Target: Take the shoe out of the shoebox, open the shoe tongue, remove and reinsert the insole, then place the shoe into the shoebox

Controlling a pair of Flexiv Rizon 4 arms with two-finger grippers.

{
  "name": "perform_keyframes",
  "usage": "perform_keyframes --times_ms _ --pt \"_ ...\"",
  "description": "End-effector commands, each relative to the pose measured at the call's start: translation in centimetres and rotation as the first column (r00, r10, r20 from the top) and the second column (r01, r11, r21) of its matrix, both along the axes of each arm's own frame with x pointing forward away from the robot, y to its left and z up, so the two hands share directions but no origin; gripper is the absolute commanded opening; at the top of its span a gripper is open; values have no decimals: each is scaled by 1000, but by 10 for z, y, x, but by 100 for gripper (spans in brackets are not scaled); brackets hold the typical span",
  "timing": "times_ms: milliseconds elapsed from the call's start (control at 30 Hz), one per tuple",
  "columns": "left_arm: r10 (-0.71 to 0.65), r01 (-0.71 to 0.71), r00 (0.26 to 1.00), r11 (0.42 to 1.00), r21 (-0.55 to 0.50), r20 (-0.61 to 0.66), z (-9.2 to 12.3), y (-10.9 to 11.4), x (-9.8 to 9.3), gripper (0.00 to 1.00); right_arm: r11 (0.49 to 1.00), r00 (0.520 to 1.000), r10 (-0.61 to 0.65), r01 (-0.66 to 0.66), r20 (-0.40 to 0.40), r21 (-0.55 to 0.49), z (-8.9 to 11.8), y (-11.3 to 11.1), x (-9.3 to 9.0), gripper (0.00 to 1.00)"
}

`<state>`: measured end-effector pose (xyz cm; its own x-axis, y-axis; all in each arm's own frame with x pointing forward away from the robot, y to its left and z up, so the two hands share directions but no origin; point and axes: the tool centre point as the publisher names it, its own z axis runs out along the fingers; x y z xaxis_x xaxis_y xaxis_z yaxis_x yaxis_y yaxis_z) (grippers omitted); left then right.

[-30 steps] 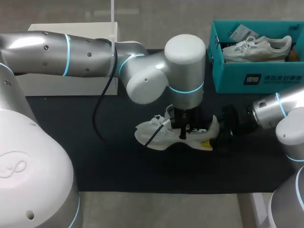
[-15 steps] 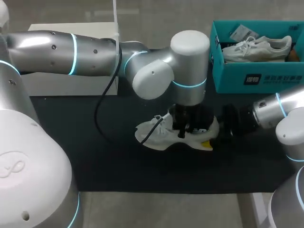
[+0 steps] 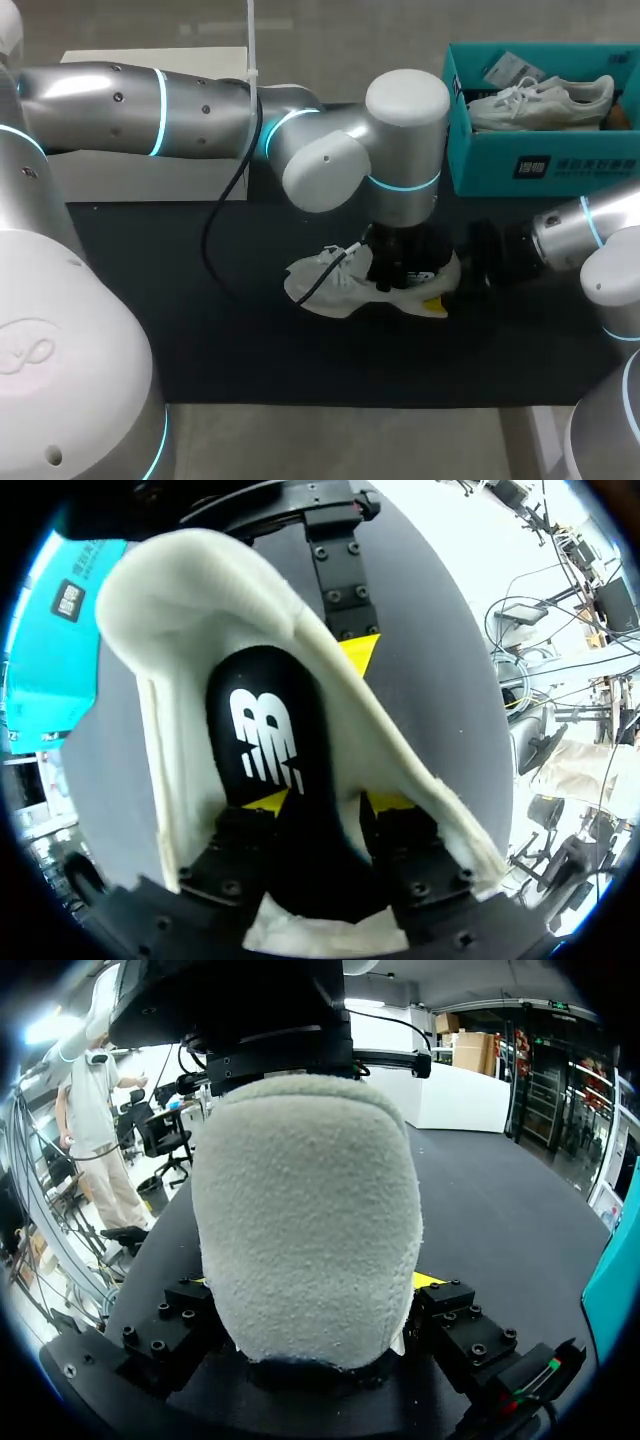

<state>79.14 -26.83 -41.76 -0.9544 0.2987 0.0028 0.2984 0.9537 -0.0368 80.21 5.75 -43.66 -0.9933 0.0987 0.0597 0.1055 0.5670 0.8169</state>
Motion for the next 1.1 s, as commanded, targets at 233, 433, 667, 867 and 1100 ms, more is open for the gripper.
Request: perform_keyframes --times_ms 233,433,667,867,1100 --pt "64 -65 991 998 2 119 -45 -1 5 35 1000 1000 -3 3 -1 -3 -3 2 1 0" --pt "72 -73 989 997 4 133 -61 -2 12 42 1000 1000 -3 3 -1 -3 -3 2 1 0" --pt "97 -95 971 995 -20 219 -72 -2 14 47 1000 1000 -3 3 -1 -3 -3 2 1 0" --pt "117 -118 960 993 -13 255 -85 -2 17 46 1000 1000 -3 3 -1 -3 -3 2 1 0" --pt "122 -128 966 992 12 228 -97 -5 19 12 1000 1000 -3 3 -1 -3 -3 2 1 0"
